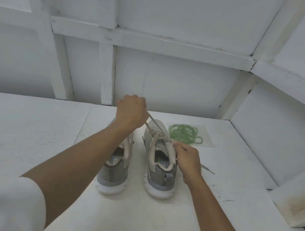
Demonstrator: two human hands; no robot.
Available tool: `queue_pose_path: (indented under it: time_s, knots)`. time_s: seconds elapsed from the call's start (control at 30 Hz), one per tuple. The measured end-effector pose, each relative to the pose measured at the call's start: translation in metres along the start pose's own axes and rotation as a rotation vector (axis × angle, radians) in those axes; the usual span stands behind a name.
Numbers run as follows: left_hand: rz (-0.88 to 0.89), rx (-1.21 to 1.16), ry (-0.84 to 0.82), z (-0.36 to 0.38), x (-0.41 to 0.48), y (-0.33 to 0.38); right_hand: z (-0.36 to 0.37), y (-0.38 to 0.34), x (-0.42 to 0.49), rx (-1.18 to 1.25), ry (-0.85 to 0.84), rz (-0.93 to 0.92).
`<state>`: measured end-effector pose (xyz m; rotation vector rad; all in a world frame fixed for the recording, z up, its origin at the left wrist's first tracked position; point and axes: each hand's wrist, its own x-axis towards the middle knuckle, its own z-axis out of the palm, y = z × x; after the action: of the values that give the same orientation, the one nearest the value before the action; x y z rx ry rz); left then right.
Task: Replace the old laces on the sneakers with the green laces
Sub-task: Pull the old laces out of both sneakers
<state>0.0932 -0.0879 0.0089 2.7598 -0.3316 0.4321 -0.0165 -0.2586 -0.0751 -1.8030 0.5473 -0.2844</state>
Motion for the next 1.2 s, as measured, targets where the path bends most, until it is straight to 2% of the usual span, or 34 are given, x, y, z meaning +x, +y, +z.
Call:
queue_pose_path:
  time_s: [0.1,0.17,0.23,0.33,0.5,0.67,0.93,1.0,1.1,1.2]
  knots:
    - [0.173,-0.037,-0.042,0.008,-0.013,0.011,0.000,-0.003,-0.002,-0.003,0.000,-0.005]
    - [0.325,-0.041,-0.148,0.020,-0.028,0.026,-0.001,-0.003,-0.003,-0.012,-0.001,-0.006]
    - [0.380,0.004,-0.256,0.032,-0.040,0.038,-0.001,-0.004,-0.003,-0.026,0.002,-0.012]
    - [0.371,0.039,-0.275,0.037,-0.044,0.041,-0.001,-0.004,-0.002,-0.028,-0.005,-0.014]
    - [0.323,-0.020,-0.120,0.022,-0.028,0.026,-0.001,-0.003,-0.004,-0.029,0.000,-0.031]
    - [0.177,-0.102,0.025,0.003,-0.011,0.008,-0.001,-0.004,-0.006,-0.021,0.010,-0.035]
    - [0.165,-0.035,0.009,-0.002,-0.019,-0.006,0.000,-0.007,-0.008,-0.023,0.016,-0.042]
    - [0.194,0.080,-0.060,0.005,-0.027,-0.005,-0.001,-0.008,-0.008,-0.022,0.014,-0.048]
    - [0.279,0.335,-0.262,0.013,-0.039,0.000,-0.001,-0.009,-0.010,-0.028,0.013,-0.056]
    - [0.334,0.404,-0.434,0.017,-0.045,0.004,-0.002,-0.010,-0.010,-0.016,-0.010,-0.062]
